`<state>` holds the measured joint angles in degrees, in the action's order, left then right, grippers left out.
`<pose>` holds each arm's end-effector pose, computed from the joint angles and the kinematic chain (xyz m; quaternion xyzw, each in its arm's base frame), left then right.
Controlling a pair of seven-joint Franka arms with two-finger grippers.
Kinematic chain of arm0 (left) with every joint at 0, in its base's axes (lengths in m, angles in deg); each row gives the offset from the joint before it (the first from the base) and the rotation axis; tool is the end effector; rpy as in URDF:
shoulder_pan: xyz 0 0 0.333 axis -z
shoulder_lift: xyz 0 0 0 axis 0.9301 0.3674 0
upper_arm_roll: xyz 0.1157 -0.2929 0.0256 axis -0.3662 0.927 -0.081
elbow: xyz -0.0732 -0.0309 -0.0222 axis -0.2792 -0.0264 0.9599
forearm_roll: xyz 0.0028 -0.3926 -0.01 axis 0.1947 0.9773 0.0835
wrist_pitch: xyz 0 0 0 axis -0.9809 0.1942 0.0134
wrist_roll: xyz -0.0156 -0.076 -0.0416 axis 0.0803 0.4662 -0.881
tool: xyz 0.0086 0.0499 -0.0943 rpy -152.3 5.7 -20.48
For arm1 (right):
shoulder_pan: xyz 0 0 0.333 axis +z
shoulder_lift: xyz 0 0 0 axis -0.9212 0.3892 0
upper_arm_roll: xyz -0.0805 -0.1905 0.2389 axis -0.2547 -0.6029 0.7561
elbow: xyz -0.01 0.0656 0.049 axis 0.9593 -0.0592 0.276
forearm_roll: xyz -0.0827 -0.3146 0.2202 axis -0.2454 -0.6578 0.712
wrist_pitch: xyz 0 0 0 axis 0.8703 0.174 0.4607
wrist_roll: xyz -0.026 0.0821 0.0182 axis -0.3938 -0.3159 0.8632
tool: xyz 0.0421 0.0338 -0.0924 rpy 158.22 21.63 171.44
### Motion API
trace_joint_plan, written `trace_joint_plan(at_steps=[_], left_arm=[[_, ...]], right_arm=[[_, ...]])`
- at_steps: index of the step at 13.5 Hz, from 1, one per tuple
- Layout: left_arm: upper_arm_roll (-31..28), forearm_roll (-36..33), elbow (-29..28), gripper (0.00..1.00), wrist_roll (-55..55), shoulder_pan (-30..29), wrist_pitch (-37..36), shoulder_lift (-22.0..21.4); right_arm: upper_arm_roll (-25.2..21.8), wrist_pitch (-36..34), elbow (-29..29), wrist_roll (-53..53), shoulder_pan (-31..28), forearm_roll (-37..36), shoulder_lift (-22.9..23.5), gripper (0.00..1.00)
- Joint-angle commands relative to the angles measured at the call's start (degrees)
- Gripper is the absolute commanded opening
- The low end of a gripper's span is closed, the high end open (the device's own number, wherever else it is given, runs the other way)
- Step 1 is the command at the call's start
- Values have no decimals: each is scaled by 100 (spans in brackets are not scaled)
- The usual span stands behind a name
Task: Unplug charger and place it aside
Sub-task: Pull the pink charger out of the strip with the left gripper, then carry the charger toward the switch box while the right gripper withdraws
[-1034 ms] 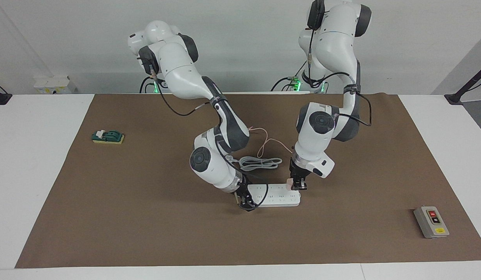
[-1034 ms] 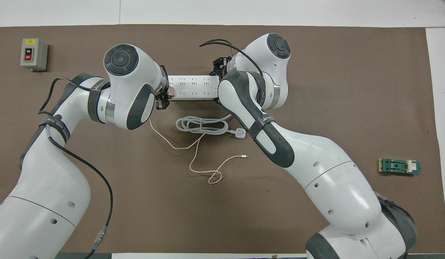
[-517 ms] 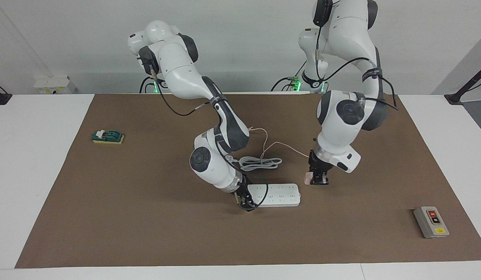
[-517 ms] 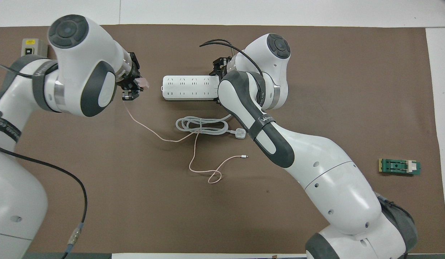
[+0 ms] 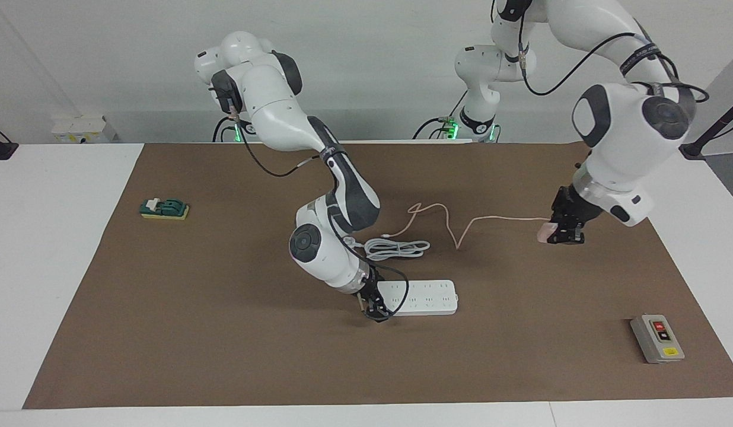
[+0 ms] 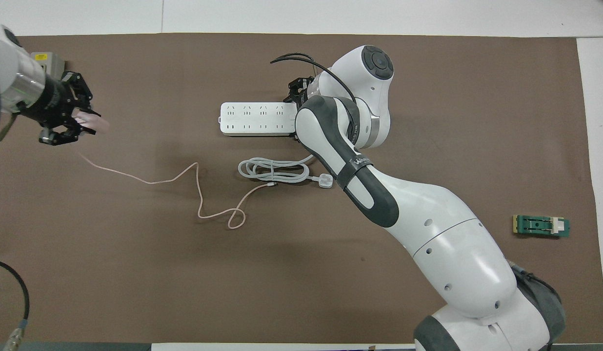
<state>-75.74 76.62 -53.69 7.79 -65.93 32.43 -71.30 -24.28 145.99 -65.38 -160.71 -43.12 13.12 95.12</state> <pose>0.6318 -0.0188 0.5102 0.8133 0.5809 -0.0335 0.0034 0.7106 0.3461 0.2701 -0.7385 0.6281 0.1666 0.1799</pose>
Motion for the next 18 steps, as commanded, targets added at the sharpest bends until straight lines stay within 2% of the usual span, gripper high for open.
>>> trace_joint_plan(at_steps=[1, 4, 8, 9, 10, 13, 16, 18], left_arm=[[76, 150, -96, 0, 1209, -680, -398, -262], [76, 159, -105, 0, 2133, -1139, -452, -307], [49, 159, -421, 0, 2680, -1122, -276, -447], [49, 151, -509, 65, 2689, -1104, -189, -500], [49, 159, -536, 100, 2663, -1069, -136, -509], [58, 133, -492, 100, 2881, -946, -153, -492], [102, 124, -422, 100, 4338, -911, -476, -544], [128, 124, -360, 100, 5068, -780, -715, -719]], right_arm=[[-13, 61, 93, 63, 45, 57, 96, 100], [-22, -61, 85, 10, -7, 49, -79, 100], [-179, -702, 67, -78, -25, 40, -509, 100], [-250, -912, 67, -69, -25, 40, -641, 100], [-346, -1115, 67, -69, -25, 40, -773, 100], [-602, -1976, 76, 97, -235, -170, -1362, 100], [-619, -2530, 58, 746, -498, -347, -1775, 100], [-611, -2890, -38, 1421, -736, -723, -2161, 100]])
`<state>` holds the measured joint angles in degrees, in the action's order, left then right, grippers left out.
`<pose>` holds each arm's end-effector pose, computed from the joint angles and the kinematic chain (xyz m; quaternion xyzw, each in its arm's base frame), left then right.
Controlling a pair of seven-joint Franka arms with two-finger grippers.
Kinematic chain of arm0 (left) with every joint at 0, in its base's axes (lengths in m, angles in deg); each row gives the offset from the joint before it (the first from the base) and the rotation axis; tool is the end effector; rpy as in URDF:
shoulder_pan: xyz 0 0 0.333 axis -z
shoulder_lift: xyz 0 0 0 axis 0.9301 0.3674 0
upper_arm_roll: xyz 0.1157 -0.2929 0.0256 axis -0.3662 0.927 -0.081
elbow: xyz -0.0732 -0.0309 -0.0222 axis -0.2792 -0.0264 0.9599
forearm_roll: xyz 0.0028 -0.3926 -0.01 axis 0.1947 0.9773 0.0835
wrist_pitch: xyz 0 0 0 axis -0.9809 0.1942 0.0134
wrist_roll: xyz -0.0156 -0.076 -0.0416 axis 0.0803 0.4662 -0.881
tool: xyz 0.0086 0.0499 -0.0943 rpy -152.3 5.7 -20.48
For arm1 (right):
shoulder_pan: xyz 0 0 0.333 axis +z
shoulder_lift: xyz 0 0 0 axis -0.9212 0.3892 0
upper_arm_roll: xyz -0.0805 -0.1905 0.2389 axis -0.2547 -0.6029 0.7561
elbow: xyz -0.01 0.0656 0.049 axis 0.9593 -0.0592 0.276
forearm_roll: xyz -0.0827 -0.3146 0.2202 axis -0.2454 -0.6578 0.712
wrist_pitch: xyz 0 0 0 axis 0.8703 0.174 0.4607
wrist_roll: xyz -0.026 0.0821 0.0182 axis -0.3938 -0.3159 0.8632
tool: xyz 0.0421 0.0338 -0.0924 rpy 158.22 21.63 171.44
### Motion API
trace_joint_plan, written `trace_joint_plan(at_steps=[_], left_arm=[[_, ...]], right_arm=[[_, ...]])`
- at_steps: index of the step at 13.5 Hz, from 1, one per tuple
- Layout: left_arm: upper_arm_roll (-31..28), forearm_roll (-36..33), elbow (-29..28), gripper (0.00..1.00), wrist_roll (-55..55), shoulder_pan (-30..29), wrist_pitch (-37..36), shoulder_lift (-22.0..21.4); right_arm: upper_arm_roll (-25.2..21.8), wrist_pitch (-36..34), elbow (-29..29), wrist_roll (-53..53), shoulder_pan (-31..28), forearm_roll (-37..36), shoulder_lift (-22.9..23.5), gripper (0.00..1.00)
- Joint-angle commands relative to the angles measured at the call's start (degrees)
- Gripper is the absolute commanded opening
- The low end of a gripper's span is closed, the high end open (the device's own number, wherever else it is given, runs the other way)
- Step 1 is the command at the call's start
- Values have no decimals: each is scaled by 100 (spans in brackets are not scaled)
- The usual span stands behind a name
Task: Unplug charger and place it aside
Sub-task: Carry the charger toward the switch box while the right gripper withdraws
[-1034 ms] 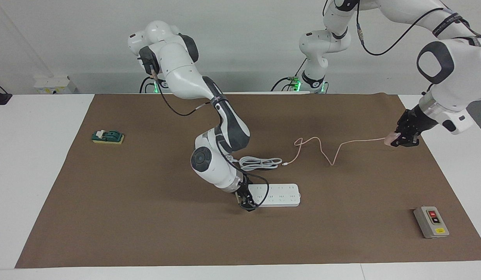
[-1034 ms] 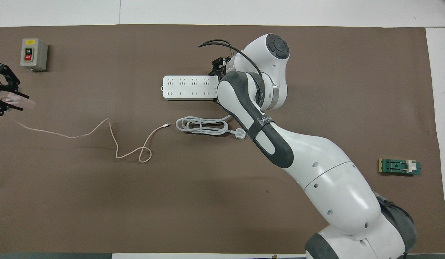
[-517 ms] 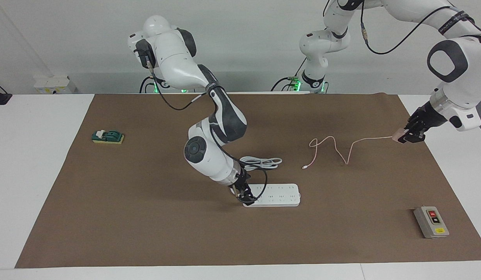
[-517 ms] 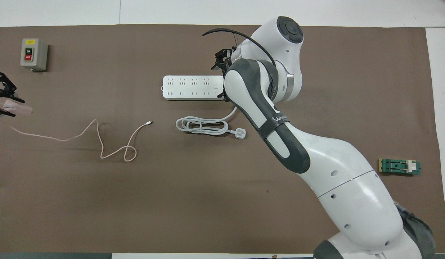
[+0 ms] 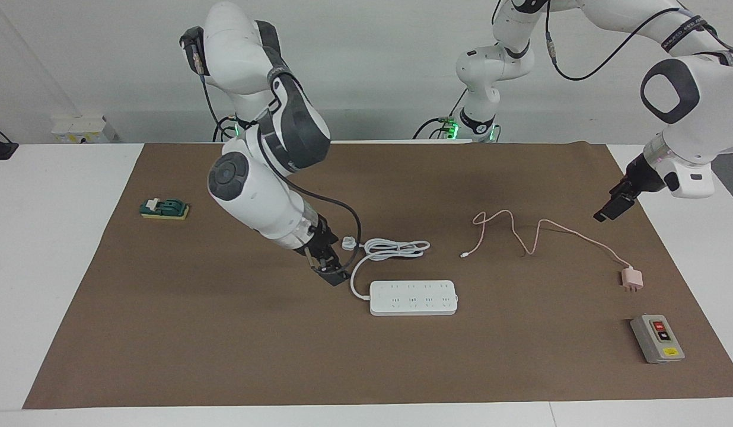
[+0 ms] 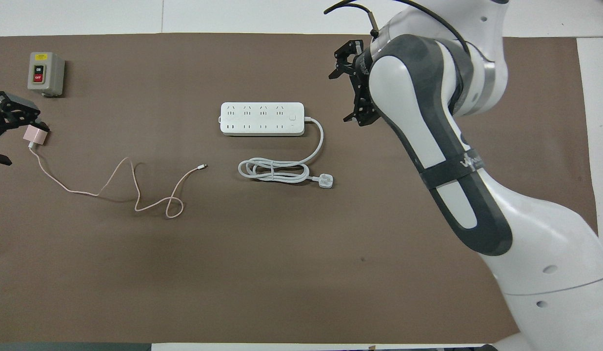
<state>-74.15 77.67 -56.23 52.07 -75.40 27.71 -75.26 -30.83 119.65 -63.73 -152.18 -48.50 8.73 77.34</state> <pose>0.6019 0.0642 0.5256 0.9526 0.2975 -0.0592 0.0249 0.7003 0.2264 0.4818 -0.8019 0.5634 0.1434 0.1378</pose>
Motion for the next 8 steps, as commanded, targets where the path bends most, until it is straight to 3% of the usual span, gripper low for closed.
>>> trace_joint_plan(at_steps=[1, 5, 8], left_arm=[[-31, 28, -123, 100, 922, 281, -382, -455], [-40, -25, -289, 100, 1968, 774, -1182, -920], [-66, -25, -712, 100, 2059, 713, -939, -1282]], right_arm=[[35, -414, -273, 921, -285, -390, -567, 100], [35, -1065, -327, 2274, -637, -926, -1104, 100], [35, -1408, -327, 3390, -857, -1252, -1324, 100]])
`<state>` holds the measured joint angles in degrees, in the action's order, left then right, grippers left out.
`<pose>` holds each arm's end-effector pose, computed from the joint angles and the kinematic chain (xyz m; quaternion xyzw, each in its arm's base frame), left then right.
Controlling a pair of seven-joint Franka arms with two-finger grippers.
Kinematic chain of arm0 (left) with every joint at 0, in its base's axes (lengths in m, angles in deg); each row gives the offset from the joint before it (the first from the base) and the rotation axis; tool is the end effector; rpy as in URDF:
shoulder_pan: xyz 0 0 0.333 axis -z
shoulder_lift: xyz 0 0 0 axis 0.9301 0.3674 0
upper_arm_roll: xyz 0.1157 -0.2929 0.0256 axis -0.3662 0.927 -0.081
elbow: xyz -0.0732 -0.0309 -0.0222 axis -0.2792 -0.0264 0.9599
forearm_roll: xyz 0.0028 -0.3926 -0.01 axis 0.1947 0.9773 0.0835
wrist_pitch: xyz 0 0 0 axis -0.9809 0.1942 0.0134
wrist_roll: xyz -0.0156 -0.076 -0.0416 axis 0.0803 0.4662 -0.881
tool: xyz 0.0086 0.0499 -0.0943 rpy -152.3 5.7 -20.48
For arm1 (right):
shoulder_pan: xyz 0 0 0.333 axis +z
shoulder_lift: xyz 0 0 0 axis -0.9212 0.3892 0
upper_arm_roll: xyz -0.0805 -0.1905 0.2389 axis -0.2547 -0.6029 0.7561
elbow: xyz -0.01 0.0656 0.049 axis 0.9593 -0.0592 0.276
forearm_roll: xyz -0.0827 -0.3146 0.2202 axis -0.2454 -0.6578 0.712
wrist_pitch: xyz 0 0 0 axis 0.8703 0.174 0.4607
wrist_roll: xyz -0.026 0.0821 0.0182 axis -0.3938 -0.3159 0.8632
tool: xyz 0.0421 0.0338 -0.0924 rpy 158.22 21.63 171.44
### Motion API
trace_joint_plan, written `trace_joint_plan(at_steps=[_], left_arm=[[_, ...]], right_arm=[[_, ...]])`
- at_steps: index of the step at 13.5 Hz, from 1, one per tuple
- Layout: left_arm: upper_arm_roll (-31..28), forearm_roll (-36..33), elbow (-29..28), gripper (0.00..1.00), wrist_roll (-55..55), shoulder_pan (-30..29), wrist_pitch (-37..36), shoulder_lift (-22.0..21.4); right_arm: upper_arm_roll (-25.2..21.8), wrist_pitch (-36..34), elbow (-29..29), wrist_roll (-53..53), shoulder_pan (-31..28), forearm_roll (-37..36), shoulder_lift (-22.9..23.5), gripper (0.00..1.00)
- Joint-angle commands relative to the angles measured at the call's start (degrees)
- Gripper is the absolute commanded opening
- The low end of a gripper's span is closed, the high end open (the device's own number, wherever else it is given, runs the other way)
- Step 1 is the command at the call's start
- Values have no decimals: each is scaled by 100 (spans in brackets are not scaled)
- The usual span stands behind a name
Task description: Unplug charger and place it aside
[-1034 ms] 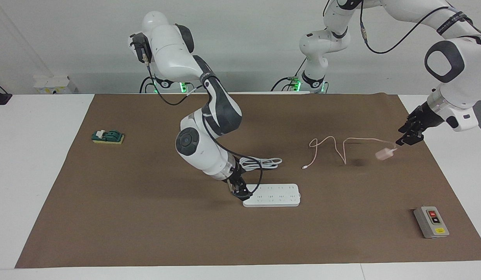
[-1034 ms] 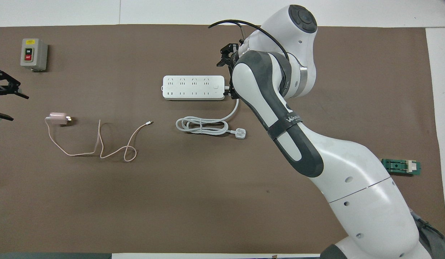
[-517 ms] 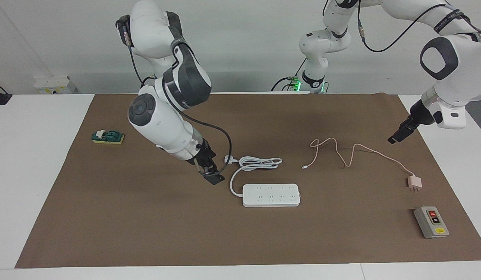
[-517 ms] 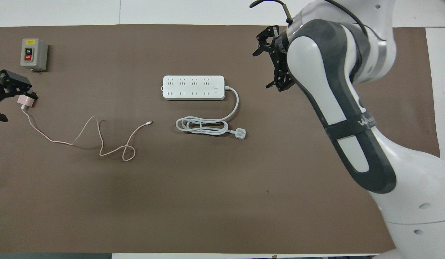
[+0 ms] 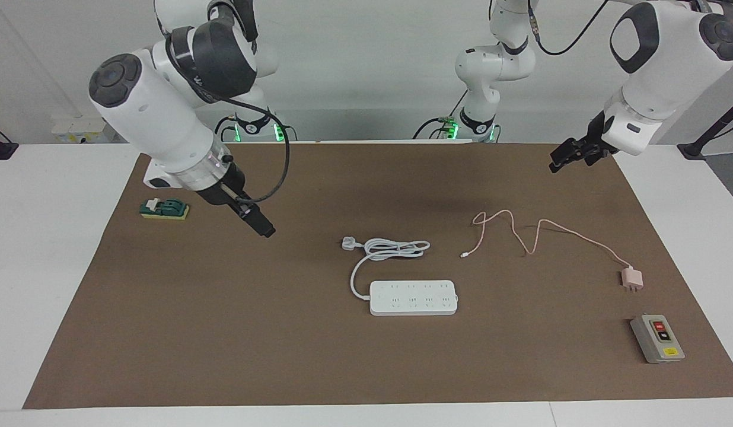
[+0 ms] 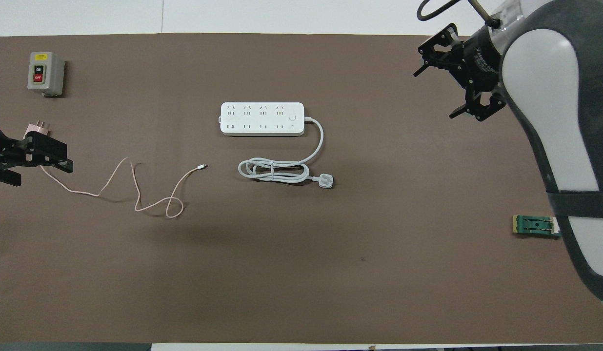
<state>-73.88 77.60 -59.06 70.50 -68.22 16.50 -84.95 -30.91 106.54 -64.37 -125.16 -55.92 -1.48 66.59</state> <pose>0.5400 -0.0147 0.5858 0.9927 0.0709 -0.0942 0.0266 0.6630 0.1116 0.5844 -0.9108 0.3945 0.0790 0.0923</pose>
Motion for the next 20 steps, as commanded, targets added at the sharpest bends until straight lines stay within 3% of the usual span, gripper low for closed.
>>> trace_joint_plan(at_steps=[1, 3, 8, 12, 15, 18, 20], left_arm=[[-154, -17, -430, 100, 241, -5, 279, -304], [-146, -201, -184, 100, 364, 66, 149, -23], [-120, -202, -175, 100, 786, 136, 60, -32], [-137, -202, -175, 100, 795, 233, 95, -32], [-207, -193, -175, 100, 804, 259, 104, -23], [-190, -193, -166, 100, 795, 259, 86, -5], [-199, -193, -96, 100, 804, 259, 130, 91]], right_arm=[[43, -168, -263, 1057, -160, -371, -320, 100], [43, -353, -272, 2637, -222, -977, -548, 100], [43, -459, -377, 4379, -327, -1435, -926, 100], [43, -459, -938, 5927, -564, -1533, -1549, 100], [52, -459, -1474, 6141, -705, -1655, -2094, 100], [113, -459, -2431, 6123, -880, -1691, -2858, 100], [201, -468, -2766, 6123, -1021, -1691, -3097, 100]])
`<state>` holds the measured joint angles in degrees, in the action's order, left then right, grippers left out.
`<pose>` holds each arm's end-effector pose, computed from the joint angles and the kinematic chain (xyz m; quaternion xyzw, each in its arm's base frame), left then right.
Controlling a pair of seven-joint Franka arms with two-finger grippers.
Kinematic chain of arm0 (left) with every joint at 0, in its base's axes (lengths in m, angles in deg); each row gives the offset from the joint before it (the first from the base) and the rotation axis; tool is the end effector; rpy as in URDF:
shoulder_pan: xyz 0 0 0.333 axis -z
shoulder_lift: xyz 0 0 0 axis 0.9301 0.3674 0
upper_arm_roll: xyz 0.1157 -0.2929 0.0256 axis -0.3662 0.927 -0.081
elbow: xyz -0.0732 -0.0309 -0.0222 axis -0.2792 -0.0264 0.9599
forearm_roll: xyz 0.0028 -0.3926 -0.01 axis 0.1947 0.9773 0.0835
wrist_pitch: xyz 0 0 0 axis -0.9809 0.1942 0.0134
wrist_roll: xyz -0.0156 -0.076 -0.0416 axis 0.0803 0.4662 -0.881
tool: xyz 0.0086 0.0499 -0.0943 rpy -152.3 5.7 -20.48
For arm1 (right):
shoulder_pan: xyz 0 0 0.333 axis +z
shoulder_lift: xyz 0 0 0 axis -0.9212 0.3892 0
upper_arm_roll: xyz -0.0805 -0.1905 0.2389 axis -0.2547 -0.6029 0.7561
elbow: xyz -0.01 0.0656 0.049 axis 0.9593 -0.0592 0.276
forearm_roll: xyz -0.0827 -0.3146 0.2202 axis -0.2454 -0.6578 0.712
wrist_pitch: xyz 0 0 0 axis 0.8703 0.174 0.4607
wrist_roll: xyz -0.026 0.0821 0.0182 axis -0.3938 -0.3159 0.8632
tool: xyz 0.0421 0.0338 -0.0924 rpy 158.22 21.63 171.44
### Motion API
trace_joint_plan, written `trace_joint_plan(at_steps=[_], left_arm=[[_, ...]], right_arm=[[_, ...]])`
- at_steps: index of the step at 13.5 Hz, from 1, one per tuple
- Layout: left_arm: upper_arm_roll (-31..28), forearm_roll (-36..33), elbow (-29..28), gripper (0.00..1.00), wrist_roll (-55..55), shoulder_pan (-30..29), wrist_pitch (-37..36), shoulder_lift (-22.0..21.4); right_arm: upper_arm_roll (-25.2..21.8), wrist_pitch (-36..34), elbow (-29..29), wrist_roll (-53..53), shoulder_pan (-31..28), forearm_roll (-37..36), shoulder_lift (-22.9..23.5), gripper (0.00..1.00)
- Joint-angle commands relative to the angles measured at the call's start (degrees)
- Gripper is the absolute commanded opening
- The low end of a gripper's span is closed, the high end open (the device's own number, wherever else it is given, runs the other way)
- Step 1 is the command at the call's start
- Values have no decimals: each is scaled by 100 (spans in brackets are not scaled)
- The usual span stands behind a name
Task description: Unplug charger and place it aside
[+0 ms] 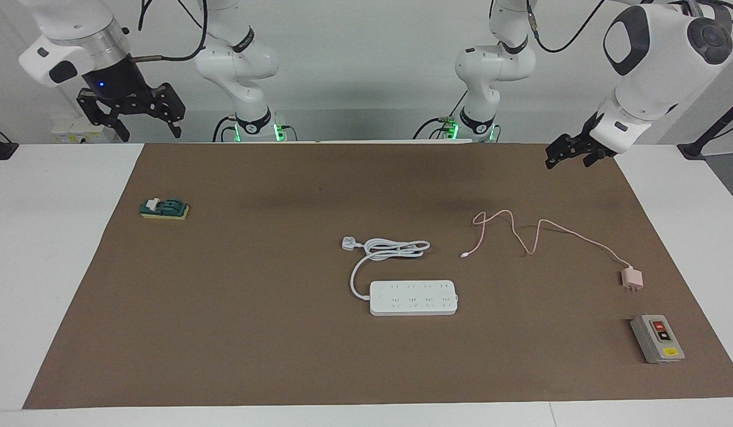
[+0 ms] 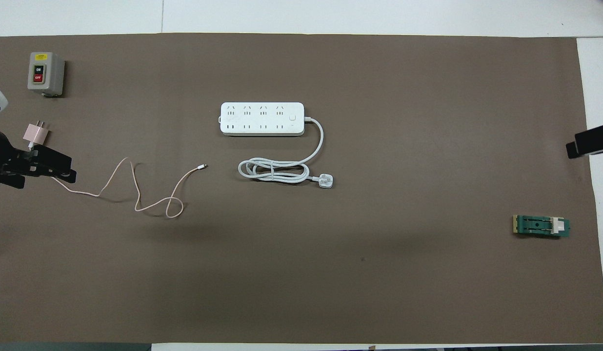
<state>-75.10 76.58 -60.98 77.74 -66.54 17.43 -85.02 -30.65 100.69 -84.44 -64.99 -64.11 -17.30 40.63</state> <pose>0.5392 -0.0169 0.5721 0.9947 0.0050 -0.1002 0.0230 0.5278 -0.0242 0.6856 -0.9993 -0.0300 0.0225 0.0068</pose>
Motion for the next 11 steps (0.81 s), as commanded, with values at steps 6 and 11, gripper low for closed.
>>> trace_joint_plan(at_steps=[6, 11], left_arm=[[-33, -100, 219, 100, 71, 91, 47, 151], [178, -109, 324, 100, 71, 21, 11, -157]], right_arm=[[904, 714, -1033, -26, -738, -505, -555, 100], [913, 663, -1042, -96, -756, -443, -555, 100]])
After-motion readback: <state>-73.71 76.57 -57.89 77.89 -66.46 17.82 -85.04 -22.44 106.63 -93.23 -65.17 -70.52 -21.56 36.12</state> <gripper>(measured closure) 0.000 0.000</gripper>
